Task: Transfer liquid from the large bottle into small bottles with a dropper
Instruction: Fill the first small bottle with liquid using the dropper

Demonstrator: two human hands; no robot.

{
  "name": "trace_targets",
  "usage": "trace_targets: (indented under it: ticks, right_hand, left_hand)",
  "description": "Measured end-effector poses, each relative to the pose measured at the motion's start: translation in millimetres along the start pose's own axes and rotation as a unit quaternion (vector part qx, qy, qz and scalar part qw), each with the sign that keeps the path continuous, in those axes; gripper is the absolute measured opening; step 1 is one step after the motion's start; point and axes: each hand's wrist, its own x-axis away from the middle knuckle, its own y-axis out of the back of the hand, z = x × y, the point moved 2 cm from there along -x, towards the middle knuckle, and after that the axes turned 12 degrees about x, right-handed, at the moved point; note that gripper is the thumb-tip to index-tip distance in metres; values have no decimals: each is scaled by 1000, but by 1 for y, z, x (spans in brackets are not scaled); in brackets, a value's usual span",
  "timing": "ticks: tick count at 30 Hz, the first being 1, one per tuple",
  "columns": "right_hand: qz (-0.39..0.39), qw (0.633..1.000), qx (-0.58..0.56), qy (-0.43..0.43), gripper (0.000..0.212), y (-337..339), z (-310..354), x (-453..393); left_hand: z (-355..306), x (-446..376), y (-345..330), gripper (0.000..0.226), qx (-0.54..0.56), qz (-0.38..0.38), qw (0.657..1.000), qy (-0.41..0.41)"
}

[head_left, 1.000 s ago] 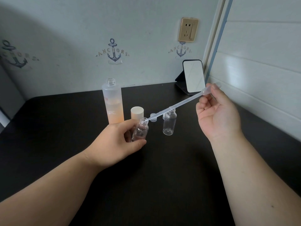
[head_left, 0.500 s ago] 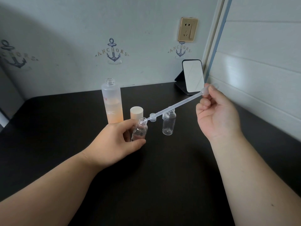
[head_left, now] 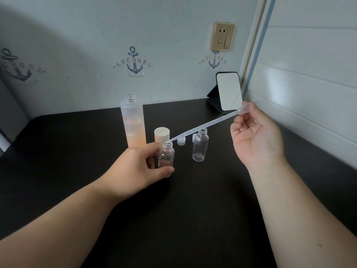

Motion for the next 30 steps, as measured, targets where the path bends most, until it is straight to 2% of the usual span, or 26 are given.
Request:
trace_targets:
  ticks: [5,11,14,18,21,23,26,30]
  right_hand:
    - [-5,1000,-3,1,23,1,1,0]
    - [-12,1000,-4,-1,29,1,1,2]
    - [-18,1000,-13,-5,28,1,1,2]
    - [-16,1000,-11,-4,26,2,0,2]
    - [-9,1000,-13,-2,24,2,0,1]
    - [-4,1000,-16,0,23,2,0,1]
    - [0,1000,-13,-2,21,2,-1,1]
    - [-1,1000,-19,-6,19,1,-2,1]
  left_hand:
    - [-2,0,0,25,2,6,1000,13]
    - [-7,4,2,30,14,-4,1000,-14]
    - [-6,11,9,27,81,-91,992,-33]
    - [-5,14,19,17,95,-270,957,-55]
    - [2,9,25,32,96,-353,931,-11]
    - [9,4,26,52,111,-341,933,36]
    - [17,-3,21,66,108,-272,952,87]
    - [21,-8,17,50,50,-248,960,123]
